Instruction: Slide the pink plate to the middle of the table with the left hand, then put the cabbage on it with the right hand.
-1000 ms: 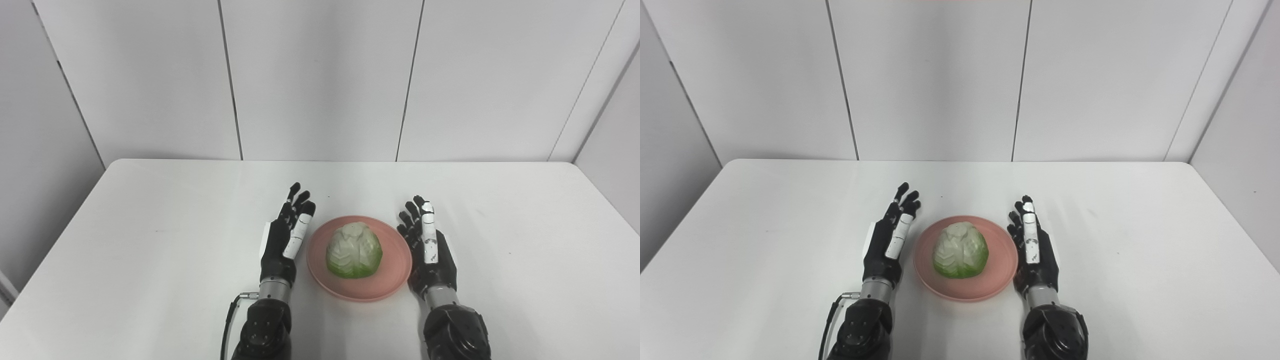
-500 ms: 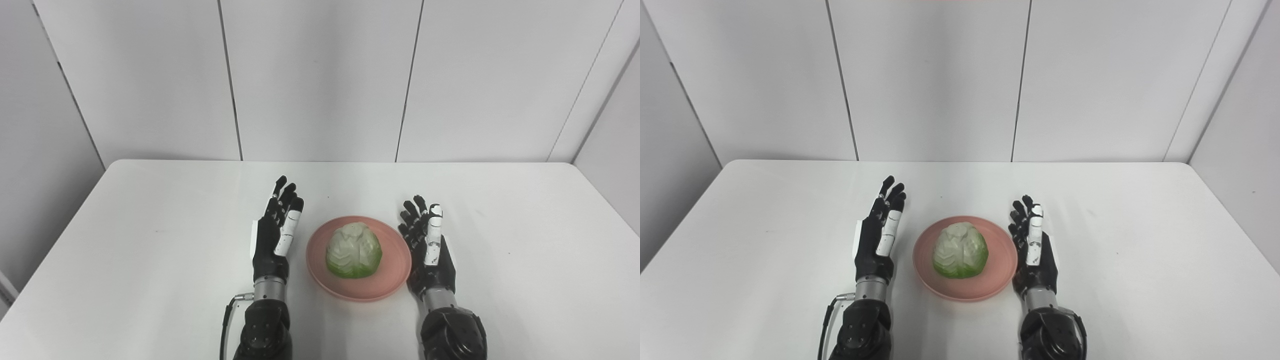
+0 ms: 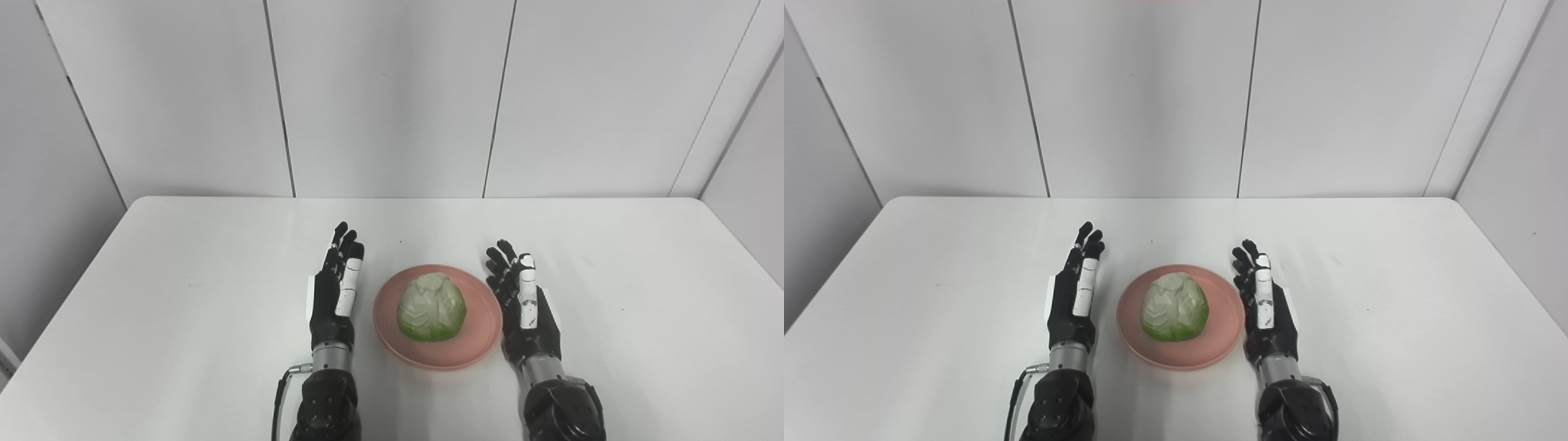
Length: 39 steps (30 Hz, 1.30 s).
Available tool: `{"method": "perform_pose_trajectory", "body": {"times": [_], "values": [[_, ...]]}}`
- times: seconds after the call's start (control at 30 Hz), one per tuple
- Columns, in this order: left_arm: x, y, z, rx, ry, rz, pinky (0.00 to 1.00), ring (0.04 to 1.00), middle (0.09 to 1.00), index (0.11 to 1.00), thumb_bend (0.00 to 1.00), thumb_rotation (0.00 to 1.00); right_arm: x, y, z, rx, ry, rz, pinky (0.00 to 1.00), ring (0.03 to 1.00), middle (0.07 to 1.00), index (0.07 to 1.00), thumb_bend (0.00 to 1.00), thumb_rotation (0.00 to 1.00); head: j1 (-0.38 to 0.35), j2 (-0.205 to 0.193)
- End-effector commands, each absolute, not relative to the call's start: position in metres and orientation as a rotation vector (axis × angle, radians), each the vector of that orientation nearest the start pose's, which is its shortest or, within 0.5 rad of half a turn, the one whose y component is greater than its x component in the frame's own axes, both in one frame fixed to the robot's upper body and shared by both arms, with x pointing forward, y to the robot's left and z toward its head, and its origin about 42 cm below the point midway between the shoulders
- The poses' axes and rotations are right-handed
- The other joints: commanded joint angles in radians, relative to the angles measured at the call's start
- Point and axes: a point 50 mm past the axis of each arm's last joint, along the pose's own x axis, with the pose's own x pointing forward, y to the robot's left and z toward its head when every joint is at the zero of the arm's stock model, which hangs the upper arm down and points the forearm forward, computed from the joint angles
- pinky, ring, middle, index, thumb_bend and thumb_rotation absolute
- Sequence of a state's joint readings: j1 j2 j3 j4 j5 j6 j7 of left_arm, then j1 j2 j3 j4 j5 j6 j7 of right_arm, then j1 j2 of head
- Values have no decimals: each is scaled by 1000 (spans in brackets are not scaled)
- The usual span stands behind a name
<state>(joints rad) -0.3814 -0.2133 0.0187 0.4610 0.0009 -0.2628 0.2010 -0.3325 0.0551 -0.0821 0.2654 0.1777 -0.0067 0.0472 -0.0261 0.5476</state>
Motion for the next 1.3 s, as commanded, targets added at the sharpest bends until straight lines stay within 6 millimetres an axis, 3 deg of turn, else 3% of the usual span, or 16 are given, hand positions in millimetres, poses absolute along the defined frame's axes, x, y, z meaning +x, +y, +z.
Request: {"method": "perform_pose_trajectory", "body": {"times": [0.0,0.13,0.17,0.2,0.23,0.37,0.53,0.63,0.8,0.93,1.27], "values": [[375,87,105,-258,-75,89,1000,940,927,880,850,841,384,-181,125,182,-96,56,1000,962,919,923,1000,968,0,0],[378,87,103,-238,-42,97,1000,941,930,900,881,854,385,-181,122,159,-116,48,1000,962,918,922,990,962,-11,3],[379,87,99,-230,-28,95,1000,940,930,904,884,856,386,-181,119,178,-111,44,1000,962,918,922,988,960,-18,-22],[380,87,97,-225,-19,94,1000,940,930,909,896,862,388,-180,117,192,-107,42,1000,958,914,921,995,936,-18,-22],[380,87,92,-216,-7,94,997,932,928,916,906,867,389,-180,113,198,-102,41,995,953,912,921,1000,922,-12,-57],[383,85,87,-199,4,86,951,909,919,926,903,875,394,-184,107,195,-107,47,995,958,924,929,987,925,3,-75],[382,85,86,-215,6,84,997,943,933,927,921,856,383,-186,91,205,-89,26,991,946,920,922,981,909,17,-98],[377,87,83,-193,13,86,951,911,925,910,915,861,375,-187,83,213,-74,19,999,952,925,921,960,914,17,-93],[375,88,90,-206,4,76,918,920,920,904,882,828,375,-185,93,235,-84,1,982,941,912,918,954,887,-4,-75],[367,90,88,-199,-5,50,991,962,963,954,849,833,378,-181,102,262,-94,-6,993,955,926,926,948,909,-4,-51],[359,99,95,-181,-33,41,1000,992,999,1000,846,859,387,-186,132,245,-110,-16,1000,964,931,926,938,948,-24,-6]]}}
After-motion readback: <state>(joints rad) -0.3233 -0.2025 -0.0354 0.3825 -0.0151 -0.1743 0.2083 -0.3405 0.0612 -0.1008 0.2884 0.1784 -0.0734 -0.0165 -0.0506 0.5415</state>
